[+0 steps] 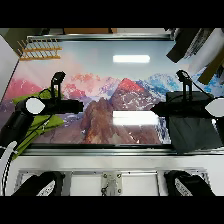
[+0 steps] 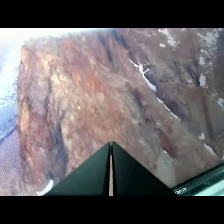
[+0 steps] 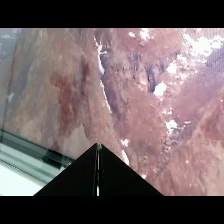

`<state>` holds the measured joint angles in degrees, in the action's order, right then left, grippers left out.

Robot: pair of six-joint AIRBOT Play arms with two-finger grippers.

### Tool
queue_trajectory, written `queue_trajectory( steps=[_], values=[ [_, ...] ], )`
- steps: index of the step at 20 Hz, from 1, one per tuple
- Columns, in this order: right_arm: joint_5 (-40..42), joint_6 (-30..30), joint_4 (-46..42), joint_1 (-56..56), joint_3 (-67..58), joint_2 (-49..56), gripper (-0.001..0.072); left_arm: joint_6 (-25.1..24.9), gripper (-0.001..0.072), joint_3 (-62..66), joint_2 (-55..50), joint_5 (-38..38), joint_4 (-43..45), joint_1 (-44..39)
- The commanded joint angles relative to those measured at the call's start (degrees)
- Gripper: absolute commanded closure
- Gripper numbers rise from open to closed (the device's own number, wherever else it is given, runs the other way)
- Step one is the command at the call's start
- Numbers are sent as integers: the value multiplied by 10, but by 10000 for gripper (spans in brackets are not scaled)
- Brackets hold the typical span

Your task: Fold the clothes and pants, and hang the long-sleeved shirts on hangers.

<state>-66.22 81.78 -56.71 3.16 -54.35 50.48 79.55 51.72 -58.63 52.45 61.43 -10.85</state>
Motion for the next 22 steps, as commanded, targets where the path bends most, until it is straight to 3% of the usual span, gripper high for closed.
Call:
queue_trajectory(
  steps=[1, 11, 12, 13, 14, 16, 19, 22],
  values=[
    [0, 0, 0, 0, 0, 0, 680, 0, 702, 0, 0, 0, 0, 0],
    [0, 0, 0, 0, 0, 0, 680, -1, 702, 0, 0, -12, 2, 0],
    [0, 0, 0, 0, 0, 0, 680, -9, 631, 1, 0, -35, 16, 2],
    [0, 0, 0, 0, 0, 0, 680, -25, 255, 7, 0, -50, 42, 10],
    [0, 0, 0, 0, 0, 0, 680, -23, -12, 18, 0, -68, 76, 23],
    [0, 0, 0, 0, 0, 0, 680, -14, -1, 61, -13, -90, 168, 68],
    [0, 0, 0, 0, 0, 0, 680, 45, -1, 130, -80, -90, 306, 137],
    [0, 0, 0, 0, 0, 0, 680, 69, -1, 183, -173, -90, 362, 178]
  ],
)
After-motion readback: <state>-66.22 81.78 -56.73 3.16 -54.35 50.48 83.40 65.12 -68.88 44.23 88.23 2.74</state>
